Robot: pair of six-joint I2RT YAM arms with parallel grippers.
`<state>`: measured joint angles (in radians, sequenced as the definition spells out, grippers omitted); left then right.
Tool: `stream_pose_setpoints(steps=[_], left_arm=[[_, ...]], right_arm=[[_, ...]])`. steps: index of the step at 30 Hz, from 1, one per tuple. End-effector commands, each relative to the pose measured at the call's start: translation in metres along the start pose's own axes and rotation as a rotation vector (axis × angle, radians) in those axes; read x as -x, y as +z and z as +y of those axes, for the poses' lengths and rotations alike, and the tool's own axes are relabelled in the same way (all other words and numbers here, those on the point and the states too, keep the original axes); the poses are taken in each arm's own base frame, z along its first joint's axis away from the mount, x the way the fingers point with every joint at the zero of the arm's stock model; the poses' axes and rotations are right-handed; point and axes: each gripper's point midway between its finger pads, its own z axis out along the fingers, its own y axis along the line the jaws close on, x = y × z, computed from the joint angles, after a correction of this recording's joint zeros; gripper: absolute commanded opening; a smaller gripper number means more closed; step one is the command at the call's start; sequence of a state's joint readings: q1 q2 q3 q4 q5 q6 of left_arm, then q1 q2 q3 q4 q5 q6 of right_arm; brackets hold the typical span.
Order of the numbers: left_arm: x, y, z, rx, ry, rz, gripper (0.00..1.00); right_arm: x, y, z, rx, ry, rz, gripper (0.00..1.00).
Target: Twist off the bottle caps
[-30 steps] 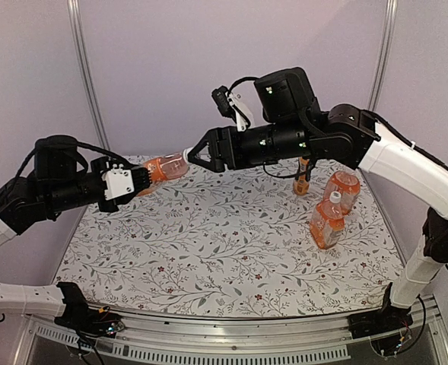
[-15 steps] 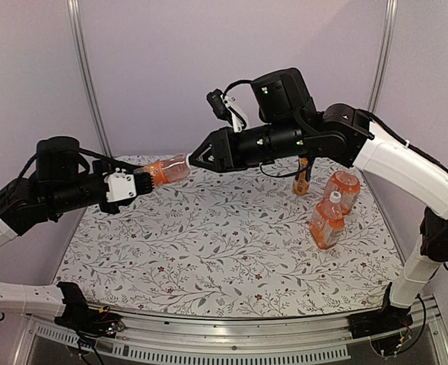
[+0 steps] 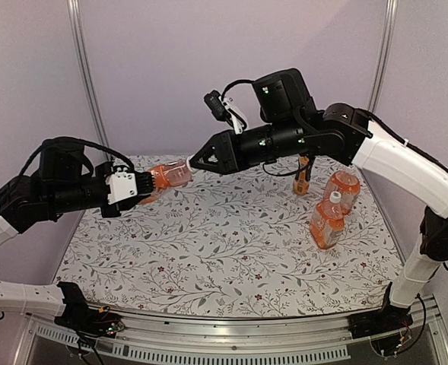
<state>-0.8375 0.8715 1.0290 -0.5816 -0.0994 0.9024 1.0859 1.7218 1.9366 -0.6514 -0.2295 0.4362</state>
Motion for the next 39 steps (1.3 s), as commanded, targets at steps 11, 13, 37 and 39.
stream_pose_setpoints(steps=[11, 13, 37, 39], left_arm=[[0.058, -0.041, -0.064, -0.473, -0.197, -0.275, 0.32], [0.058, -0.038, -0.063, -0.465, -0.194, -0.272, 0.33], [0.016, -0.001, -0.019, -0.072, -0.056, -0.106, 0.31], [0.013, 0.002, -0.014, -0.034, -0.03, -0.092, 0.31]], right_arm=[[-0.086, -0.034, 0.044, 0.129, -1.065, 0.188, 0.0], [-0.089, -0.036, 0.04, 0.094, -1.214, 0.209, 0.0], [-0.007, -0.058, 0.047, -0.114, -0.436, -0.145, 0.99], [0.0, -0.052, 0.036, -0.121, -0.252, -0.155, 0.94]])
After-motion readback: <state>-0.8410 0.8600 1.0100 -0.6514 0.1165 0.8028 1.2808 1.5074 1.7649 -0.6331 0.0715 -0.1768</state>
